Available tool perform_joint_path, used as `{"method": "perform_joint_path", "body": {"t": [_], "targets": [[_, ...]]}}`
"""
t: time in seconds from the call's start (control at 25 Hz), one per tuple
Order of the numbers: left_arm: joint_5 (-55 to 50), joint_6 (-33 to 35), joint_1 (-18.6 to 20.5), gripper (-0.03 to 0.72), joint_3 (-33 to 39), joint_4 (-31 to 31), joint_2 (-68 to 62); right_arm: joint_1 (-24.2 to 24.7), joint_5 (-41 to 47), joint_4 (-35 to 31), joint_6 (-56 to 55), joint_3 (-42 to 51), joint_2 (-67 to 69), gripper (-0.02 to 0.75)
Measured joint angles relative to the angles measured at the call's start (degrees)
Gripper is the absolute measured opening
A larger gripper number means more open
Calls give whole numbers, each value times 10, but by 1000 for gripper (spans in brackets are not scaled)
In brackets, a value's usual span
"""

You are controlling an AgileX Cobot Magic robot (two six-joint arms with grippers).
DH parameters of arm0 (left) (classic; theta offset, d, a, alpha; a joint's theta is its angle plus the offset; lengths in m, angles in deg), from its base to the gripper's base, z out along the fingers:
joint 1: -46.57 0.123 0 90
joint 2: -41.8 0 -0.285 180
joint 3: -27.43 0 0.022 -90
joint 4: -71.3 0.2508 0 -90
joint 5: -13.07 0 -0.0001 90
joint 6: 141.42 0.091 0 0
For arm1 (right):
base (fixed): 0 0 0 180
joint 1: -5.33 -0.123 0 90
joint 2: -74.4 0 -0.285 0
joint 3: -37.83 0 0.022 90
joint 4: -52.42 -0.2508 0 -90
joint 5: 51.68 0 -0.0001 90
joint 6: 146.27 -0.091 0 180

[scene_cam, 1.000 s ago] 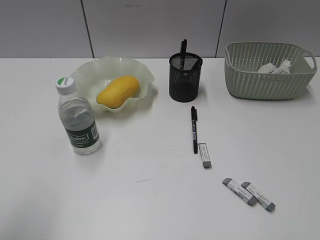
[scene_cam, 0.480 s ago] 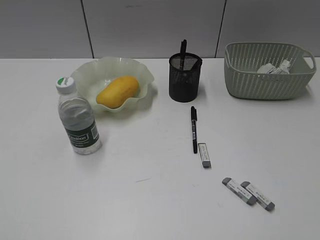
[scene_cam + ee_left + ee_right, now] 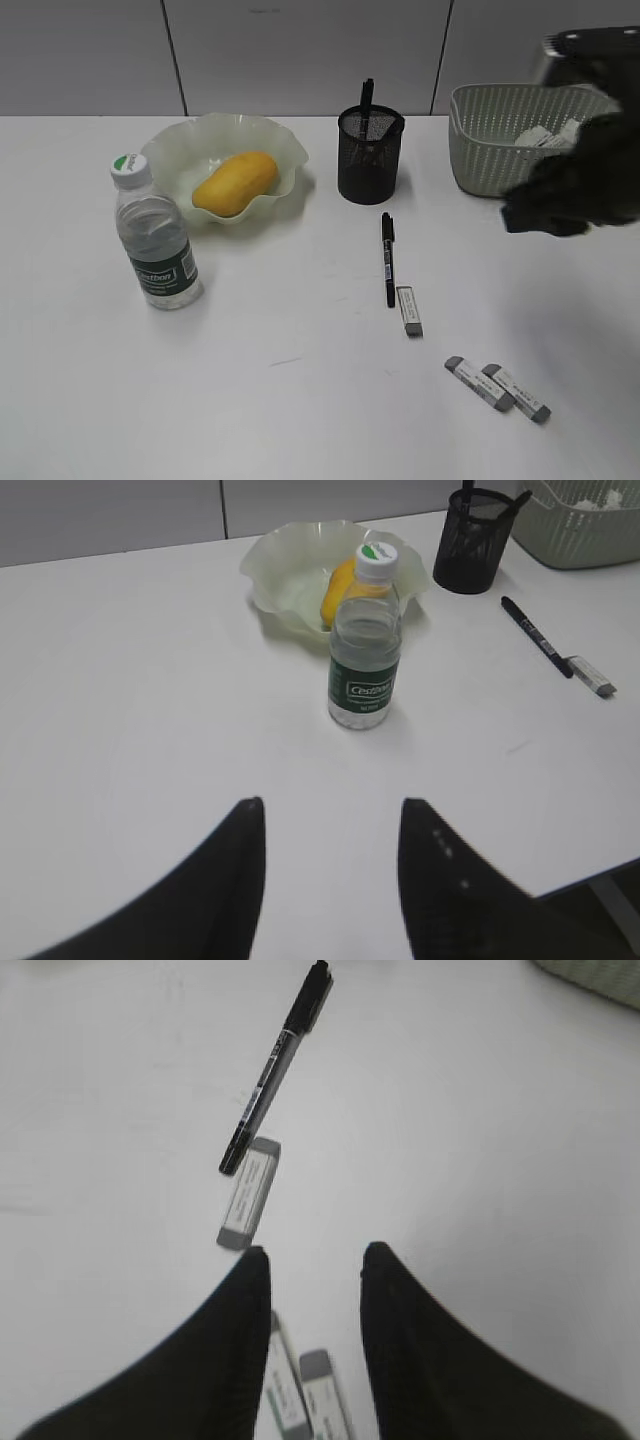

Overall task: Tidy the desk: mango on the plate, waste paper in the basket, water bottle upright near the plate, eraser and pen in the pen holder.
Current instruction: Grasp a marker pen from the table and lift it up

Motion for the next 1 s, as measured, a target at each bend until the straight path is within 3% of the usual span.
{"method": "perform_joint_path", "body": {"t": [0.24,0.36,0.68,1.0], "targets": [[2,0,0,323,0,5,0,0,56,-19,-7,-217,281,421],[2,0,0,320,0,6,0,0,119,-24,-43,-311,374,456],[3,0,0,310,0,8,0,-36,172,51,-127,-450,495,432],[3,0,0,300,0,8,0,-54,140,88,-150,-477,536,398]]}}
